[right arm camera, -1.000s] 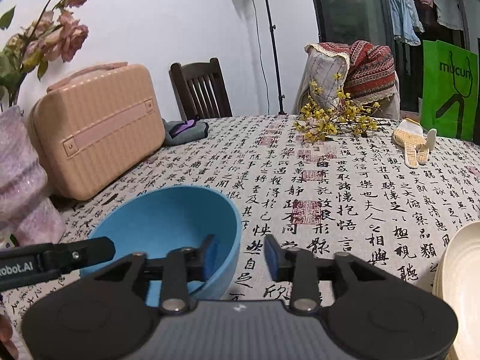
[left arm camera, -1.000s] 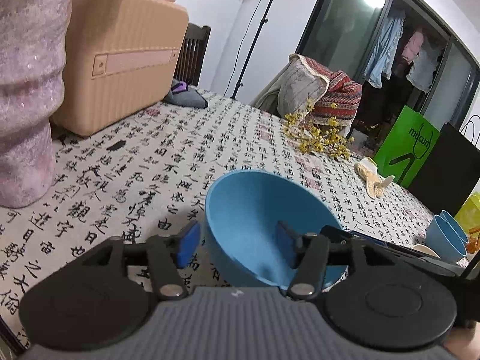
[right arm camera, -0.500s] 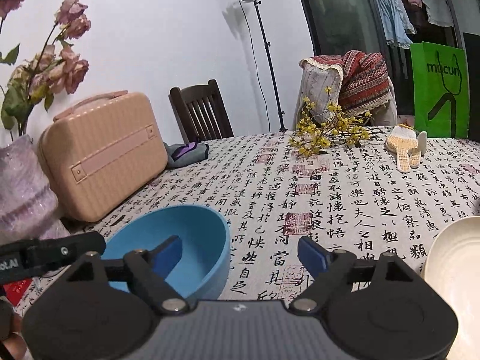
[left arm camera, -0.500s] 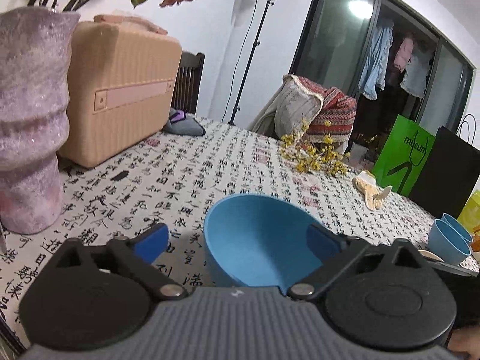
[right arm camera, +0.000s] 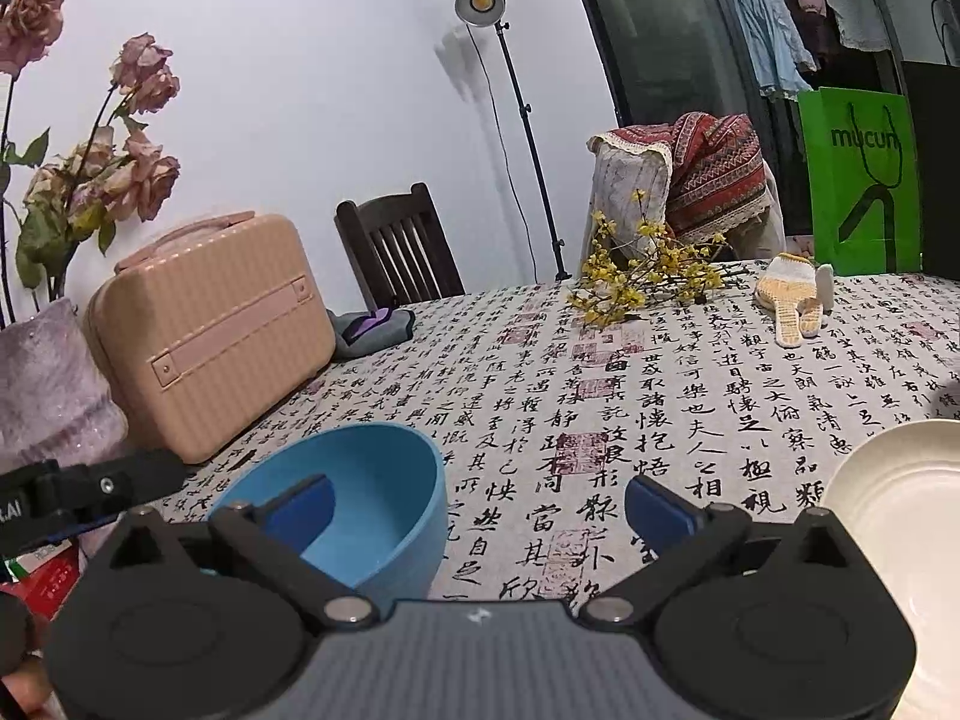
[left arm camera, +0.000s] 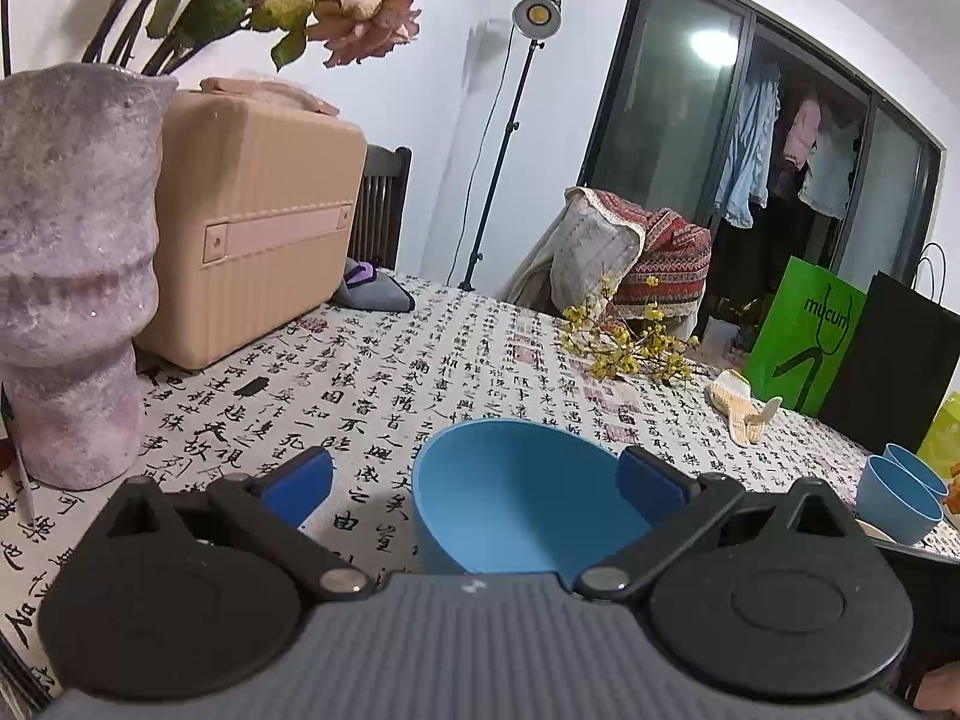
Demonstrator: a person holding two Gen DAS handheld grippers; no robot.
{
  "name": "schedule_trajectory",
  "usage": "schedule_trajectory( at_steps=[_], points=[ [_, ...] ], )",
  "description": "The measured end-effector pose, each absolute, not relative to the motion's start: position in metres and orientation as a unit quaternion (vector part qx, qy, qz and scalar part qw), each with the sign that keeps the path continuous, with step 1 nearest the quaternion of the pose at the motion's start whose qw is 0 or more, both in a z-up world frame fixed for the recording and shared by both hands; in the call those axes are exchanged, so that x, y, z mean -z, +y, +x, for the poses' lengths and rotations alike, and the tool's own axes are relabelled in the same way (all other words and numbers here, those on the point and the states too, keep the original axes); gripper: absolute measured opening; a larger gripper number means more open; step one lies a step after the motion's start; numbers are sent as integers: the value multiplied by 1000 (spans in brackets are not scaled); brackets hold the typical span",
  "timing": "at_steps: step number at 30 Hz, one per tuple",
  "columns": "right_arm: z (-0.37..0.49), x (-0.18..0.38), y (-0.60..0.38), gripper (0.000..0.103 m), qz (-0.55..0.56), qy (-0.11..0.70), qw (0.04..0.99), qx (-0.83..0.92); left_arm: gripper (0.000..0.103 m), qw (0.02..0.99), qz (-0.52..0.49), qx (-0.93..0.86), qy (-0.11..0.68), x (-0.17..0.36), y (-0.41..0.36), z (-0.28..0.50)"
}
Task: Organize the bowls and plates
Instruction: 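Pull both open tools back from the released blue bowl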
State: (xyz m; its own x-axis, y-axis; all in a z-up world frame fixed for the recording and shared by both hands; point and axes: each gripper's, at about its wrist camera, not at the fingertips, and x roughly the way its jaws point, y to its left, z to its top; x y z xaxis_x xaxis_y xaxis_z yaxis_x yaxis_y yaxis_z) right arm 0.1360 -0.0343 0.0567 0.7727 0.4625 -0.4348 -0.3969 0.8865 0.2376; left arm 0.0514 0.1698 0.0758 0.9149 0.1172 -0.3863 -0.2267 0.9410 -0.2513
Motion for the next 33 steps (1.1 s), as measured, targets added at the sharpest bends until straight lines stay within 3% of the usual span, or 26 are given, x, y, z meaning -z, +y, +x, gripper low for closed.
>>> schedule_trajectory(
  at_steps=[19, 33],
  points=[
    [100, -51, -60, 103, 73, 200, 951, -222, 103, 983, -129, -69, 110, -57, 166, 18],
    [49, -26, -96, 103, 58, 157, 965, -200, 103, 985, -105, -97, 96, -21, 167, -13]
  ],
)
